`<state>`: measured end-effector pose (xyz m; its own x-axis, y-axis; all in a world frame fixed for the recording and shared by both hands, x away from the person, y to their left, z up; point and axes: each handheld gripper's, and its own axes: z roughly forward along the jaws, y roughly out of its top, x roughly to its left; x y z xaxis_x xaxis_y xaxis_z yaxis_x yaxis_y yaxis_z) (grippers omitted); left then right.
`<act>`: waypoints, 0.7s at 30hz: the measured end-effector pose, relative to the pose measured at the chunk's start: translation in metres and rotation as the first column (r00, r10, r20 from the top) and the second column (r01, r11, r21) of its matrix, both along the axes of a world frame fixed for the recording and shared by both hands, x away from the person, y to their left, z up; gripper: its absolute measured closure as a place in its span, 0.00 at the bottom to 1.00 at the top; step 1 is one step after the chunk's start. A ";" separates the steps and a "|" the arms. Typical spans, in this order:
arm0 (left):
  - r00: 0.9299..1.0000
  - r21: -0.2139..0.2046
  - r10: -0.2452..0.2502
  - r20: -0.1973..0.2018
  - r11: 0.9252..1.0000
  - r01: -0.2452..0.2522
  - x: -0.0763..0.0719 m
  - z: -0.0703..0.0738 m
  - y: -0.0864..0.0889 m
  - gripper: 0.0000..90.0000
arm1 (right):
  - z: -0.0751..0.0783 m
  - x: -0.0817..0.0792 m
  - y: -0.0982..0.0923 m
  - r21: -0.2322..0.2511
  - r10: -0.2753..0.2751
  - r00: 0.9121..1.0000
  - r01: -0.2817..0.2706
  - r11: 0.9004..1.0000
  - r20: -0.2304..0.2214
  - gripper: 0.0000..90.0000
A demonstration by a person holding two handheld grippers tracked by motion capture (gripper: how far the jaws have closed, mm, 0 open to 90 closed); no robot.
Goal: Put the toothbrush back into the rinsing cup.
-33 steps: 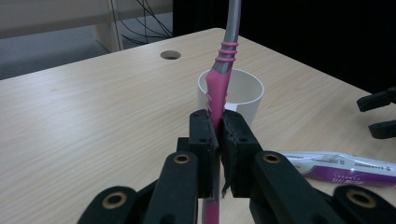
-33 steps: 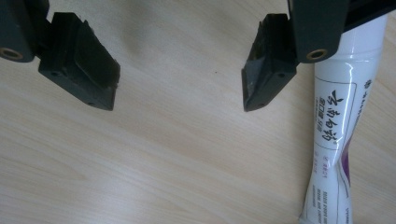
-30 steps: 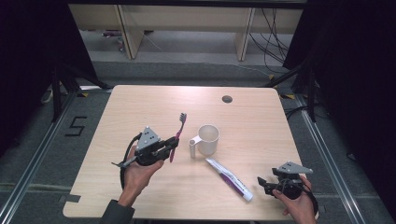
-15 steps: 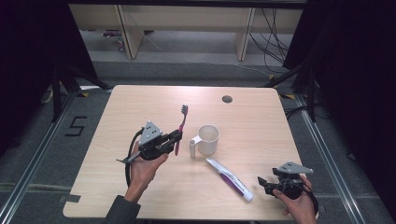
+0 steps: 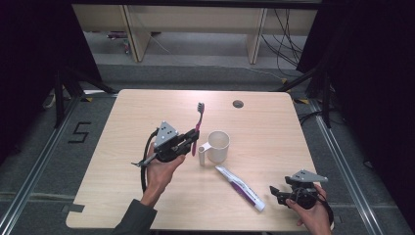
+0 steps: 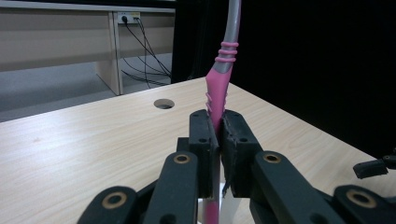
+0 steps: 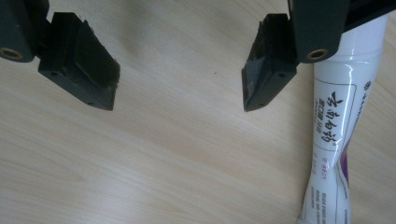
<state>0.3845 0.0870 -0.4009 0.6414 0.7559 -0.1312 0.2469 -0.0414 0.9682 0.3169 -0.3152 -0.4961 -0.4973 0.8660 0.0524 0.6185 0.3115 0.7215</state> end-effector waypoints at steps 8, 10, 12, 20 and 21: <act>1.000 -0.003 0.000 0.018 1.000 0.000 0.008 -0.001 -0.011 0.92 | 0.000 0.000 0.000 -0.006 0.002 1.000 -0.002 1.000 0.004 0.31; 1.000 -0.005 0.000 0.027 1.000 0.000 0.010 -0.001 -0.014 0.92 | -0.001 -0.001 0.001 -0.005 -0.001 1.000 0.001 1.000 0.005 0.31; 0.999 -0.007 0.002 0.036 1.000 -0.001 0.011 -0.001 -0.017 0.92 | -0.001 0.000 0.001 0.003 -0.004 1.000 0.004 1.000 0.005 0.31; 0.999 -0.007 0.008 0.050 1.000 -0.008 0.017 -0.006 -0.022 0.92 | 0.000 0.000 -0.001 -0.016 0.006 1.000 -0.005 1.000 0.017 0.31; 0.999 -0.008 0.010 0.049 1.000 -0.009 0.017 -0.006 -0.022 0.92 | 0.000 0.001 -0.001 -0.017 0.009 1.000 -0.009 1.000 0.020 0.31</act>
<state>0.4018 0.0647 -0.4073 0.6400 0.7611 -0.1056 0.1997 -0.0320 0.9793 0.3176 -0.3162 -0.4966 -0.5056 0.8623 0.0279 0.6012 0.3289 0.7283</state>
